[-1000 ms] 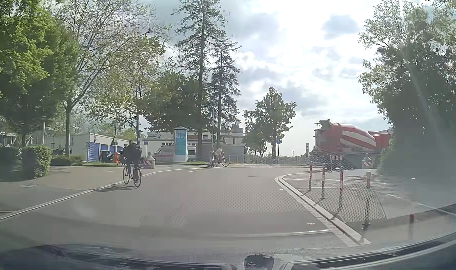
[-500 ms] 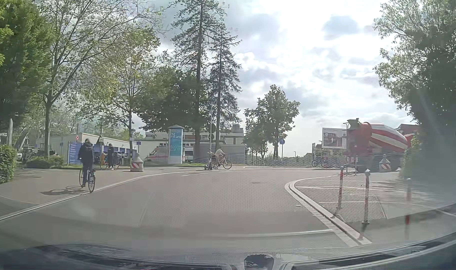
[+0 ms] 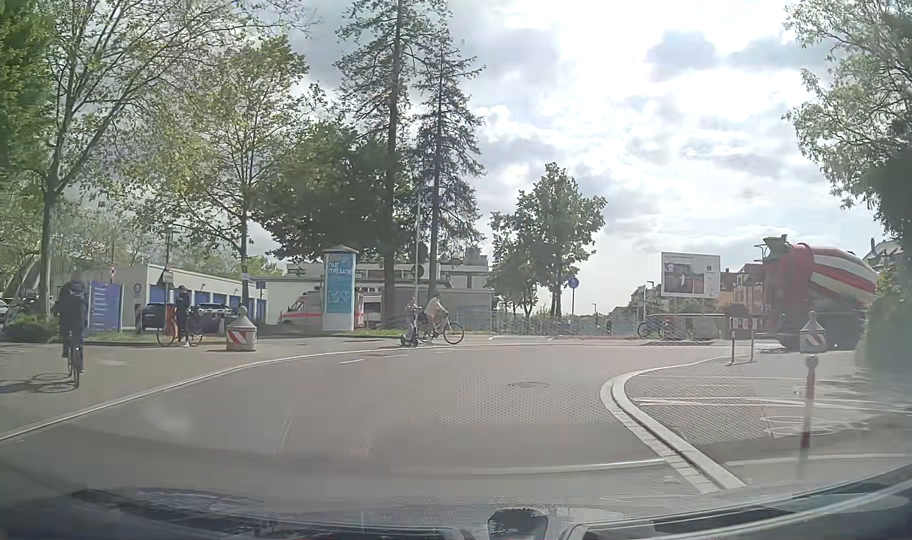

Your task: Follow the waypoints while adhering to traffic rules and regulations

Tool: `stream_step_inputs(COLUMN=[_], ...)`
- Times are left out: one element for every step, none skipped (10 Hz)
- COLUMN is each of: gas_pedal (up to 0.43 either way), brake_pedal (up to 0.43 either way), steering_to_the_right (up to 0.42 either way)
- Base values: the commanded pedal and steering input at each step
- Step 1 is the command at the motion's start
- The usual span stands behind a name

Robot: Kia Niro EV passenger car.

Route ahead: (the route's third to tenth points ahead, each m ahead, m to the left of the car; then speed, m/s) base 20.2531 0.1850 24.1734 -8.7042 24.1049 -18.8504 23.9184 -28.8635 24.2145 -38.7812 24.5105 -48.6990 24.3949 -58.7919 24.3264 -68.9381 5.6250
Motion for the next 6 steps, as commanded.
stream_step_inputs(gas_pedal=[0.067, 0.067, 0.067, 0.067, 0.067, 0.067], brake_pedal=[0.000, 0.000, 0.000, 0.000, 0.000, 0.000], steering_to_the_right=[0.001, 0.002, 0.007, 0.016, 0.024, 0.035])
